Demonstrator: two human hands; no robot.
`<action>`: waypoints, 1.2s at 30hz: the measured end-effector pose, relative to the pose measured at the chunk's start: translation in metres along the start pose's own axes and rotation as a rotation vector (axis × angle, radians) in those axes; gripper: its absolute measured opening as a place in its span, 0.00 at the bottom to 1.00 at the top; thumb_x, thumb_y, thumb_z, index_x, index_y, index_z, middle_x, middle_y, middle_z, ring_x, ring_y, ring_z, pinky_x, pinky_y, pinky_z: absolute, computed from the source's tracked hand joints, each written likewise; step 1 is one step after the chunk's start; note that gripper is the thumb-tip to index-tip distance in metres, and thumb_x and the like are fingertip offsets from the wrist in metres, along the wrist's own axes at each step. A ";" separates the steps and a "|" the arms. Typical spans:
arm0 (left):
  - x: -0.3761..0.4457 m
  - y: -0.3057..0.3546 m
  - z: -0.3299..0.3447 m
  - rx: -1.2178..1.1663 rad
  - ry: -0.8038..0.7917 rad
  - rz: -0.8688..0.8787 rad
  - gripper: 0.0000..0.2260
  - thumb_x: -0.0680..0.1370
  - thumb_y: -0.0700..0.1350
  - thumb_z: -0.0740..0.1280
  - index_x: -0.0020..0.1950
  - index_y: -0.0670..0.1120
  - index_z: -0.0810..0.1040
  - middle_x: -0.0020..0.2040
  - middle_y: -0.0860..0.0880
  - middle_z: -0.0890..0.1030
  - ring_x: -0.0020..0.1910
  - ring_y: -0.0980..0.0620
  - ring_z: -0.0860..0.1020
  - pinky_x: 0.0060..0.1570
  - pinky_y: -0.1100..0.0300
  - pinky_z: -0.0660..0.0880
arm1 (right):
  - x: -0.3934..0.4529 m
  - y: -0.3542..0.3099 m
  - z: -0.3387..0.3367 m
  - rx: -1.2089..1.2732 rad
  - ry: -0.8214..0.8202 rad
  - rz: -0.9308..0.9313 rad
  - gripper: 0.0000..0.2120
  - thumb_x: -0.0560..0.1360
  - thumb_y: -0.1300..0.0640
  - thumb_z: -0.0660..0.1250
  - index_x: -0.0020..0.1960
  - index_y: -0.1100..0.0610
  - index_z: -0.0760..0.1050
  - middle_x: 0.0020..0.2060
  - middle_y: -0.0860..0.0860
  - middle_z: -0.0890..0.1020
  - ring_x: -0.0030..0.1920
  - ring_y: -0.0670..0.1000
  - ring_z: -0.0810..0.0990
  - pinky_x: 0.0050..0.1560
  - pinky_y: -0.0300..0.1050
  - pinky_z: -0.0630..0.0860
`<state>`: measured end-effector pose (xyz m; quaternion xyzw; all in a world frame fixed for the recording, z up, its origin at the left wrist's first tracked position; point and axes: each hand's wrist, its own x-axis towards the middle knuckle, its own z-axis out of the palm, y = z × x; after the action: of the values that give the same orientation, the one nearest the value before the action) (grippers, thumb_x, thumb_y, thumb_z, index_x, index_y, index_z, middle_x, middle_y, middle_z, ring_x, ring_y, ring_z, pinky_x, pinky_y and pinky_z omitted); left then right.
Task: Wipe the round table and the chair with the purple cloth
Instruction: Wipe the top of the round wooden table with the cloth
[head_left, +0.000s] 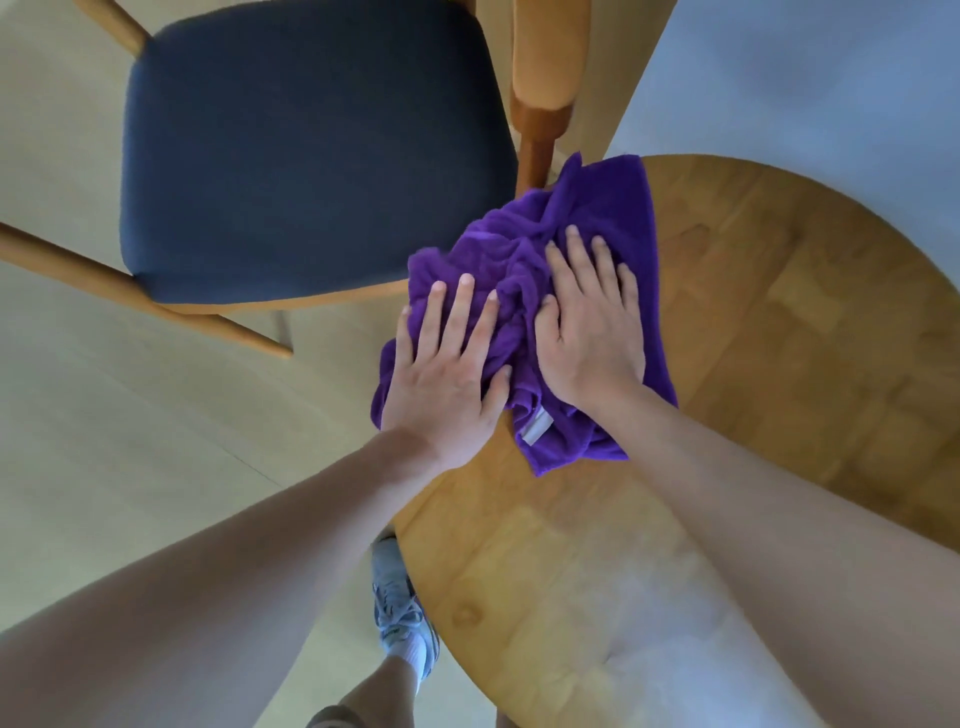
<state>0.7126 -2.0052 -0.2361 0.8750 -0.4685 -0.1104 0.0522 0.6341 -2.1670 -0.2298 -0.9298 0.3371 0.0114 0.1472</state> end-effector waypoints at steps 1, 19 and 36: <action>-0.010 0.001 0.002 0.001 0.000 0.000 0.30 0.84 0.59 0.51 0.84 0.49 0.50 0.85 0.45 0.49 0.84 0.43 0.47 0.81 0.40 0.47 | -0.006 -0.002 0.001 -0.006 -0.010 0.001 0.31 0.81 0.47 0.41 0.82 0.52 0.55 0.83 0.50 0.54 0.82 0.53 0.50 0.81 0.56 0.48; -0.128 -0.017 0.013 0.008 -0.046 0.160 0.30 0.82 0.57 0.53 0.83 0.48 0.58 0.85 0.45 0.52 0.83 0.41 0.49 0.81 0.40 0.50 | -0.150 -0.055 0.030 0.049 -0.013 0.211 0.32 0.79 0.49 0.41 0.83 0.50 0.53 0.83 0.46 0.51 0.82 0.51 0.47 0.81 0.53 0.44; -0.219 0.032 0.032 0.070 -0.102 0.257 0.32 0.79 0.59 0.58 0.82 0.50 0.58 0.85 0.45 0.50 0.83 0.40 0.47 0.80 0.38 0.49 | -0.290 -0.009 0.031 -0.043 -0.097 0.095 0.32 0.80 0.49 0.43 0.83 0.56 0.54 0.83 0.52 0.52 0.82 0.57 0.50 0.80 0.58 0.49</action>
<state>0.5611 -1.8403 -0.2290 0.8022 -0.5825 -0.1306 0.0116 0.4183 -1.9710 -0.2218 -0.9141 0.3730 0.0705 0.1424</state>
